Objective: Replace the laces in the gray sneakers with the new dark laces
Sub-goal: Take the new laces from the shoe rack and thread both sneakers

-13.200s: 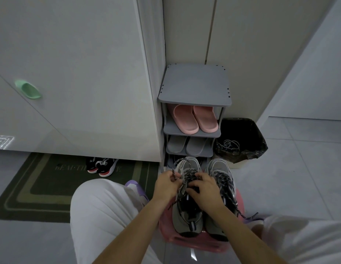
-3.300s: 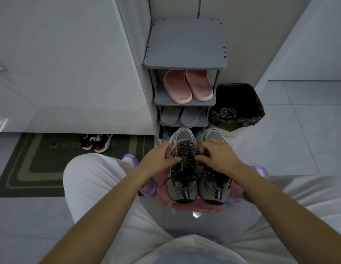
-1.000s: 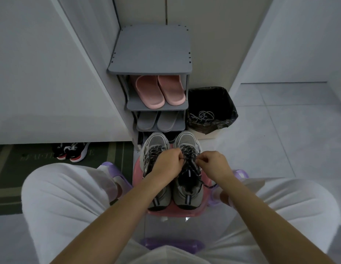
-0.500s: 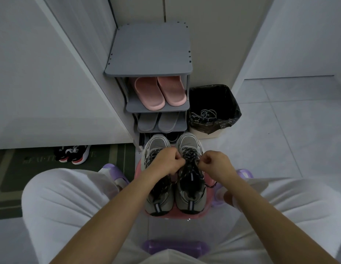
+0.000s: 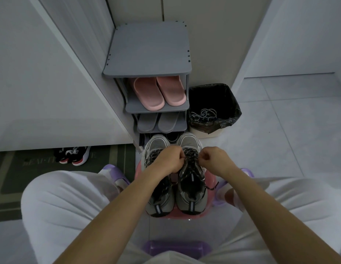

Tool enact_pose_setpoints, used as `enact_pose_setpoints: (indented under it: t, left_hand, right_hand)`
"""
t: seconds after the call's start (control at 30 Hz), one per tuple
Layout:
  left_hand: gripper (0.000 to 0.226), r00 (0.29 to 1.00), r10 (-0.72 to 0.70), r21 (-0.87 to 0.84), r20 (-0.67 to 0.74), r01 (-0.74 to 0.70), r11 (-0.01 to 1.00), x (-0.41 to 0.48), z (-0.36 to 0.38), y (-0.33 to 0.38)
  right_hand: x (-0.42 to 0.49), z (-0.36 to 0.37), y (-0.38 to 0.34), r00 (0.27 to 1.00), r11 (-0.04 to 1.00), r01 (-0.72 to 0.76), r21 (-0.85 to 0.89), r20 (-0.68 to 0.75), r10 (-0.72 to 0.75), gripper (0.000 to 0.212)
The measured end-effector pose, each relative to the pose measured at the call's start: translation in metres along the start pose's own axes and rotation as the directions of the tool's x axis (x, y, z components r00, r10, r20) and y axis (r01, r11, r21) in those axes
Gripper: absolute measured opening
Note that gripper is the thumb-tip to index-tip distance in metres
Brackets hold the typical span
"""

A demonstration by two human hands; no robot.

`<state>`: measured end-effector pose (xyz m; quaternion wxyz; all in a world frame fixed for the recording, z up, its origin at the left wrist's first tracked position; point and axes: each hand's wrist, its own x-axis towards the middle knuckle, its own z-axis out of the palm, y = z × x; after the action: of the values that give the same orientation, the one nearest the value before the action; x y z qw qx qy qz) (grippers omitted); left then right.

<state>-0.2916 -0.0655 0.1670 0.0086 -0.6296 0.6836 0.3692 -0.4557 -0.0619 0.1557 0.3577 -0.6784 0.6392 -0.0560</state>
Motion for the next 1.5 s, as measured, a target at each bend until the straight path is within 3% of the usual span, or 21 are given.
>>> enact_pose_setpoints:
  t: [0.1, 0.37, 0.57, 0.67, 0.77, 0.93, 1.13, 1.27, 1.5]
  left_hand:
    - [0.017, 1.0, -0.006, -0.047, 0.027, 0.007, 0.999, 0.002, -0.002, -0.004]
    - [0.01, 0.993, -0.071, -0.241, 0.098, 0.093, 0.966, 0.01, -0.002, -0.012]
    - [0.011, 0.998, -0.046, -0.114, 0.034, 0.049, 0.992, 0.015, -0.001, -0.008]
    - [0.016, 0.999, -0.048, -0.063, 0.011, 0.049, 0.997, 0.017, -0.002, -0.007]
    - [0.017, 0.997, -0.069, -0.087, 0.038, 0.072, 0.994, 0.02, -0.005, -0.01]
    - [0.015, 0.993, -0.097, -0.204, 0.062, 0.107, 0.973, 0.024, -0.004, -0.014]
    - [0.015, 0.999, -0.049, -0.072, -0.017, 0.048, 0.996, 0.024, -0.001, -0.007]
    - [0.019, 0.999, -0.042, -0.011, 0.001, 0.042, 0.999, 0.026, -0.001, -0.007]
    - [0.013, 0.996, -0.084, -0.164, -0.041, 0.076, 0.983, 0.022, -0.003, -0.012]
  right_hand:
    - [0.001, 0.0, 0.002, 1.0, 1.0, 0.003, 0.007, -0.006, -0.003, 0.003]
    - [0.011, -0.002, 0.012, 0.992, 0.981, -0.124, 0.148, 0.036, 0.12, 0.021]
    - [0.017, 0.002, 0.004, 0.997, 0.996, -0.068, 0.06, 0.029, 0.067, 0.008]
    - [0.018, 0.002, 0.005, 0.999, 0.997, -0.047, 0.053, 0.023, 0.046, 0.014]
    - [0.02, 0.001, 0.008, 0.996, 0.995, -0.074, 0.072, 0.048, 0.071, 0.025]
    - [0.027, -0.002, 0.014, 0.991, 0.976, -0.129, 0.175, 0.067, 0.119, 0.022]
    - [0.031, 0.007, 0.01, 0.996, 0.994, -0.093, 0.06, 0.013, 0.092, 0.013]
    - [0.033, 0.007, 0.011, 0.996, 0.996, -0.079, 0.03, 0.043, 0.078, 0.008]
    - [0.027, 0.01, 0.018, 0.998, 0.987, -0.057, 0.15, -0.028, 0.062, 0.01]
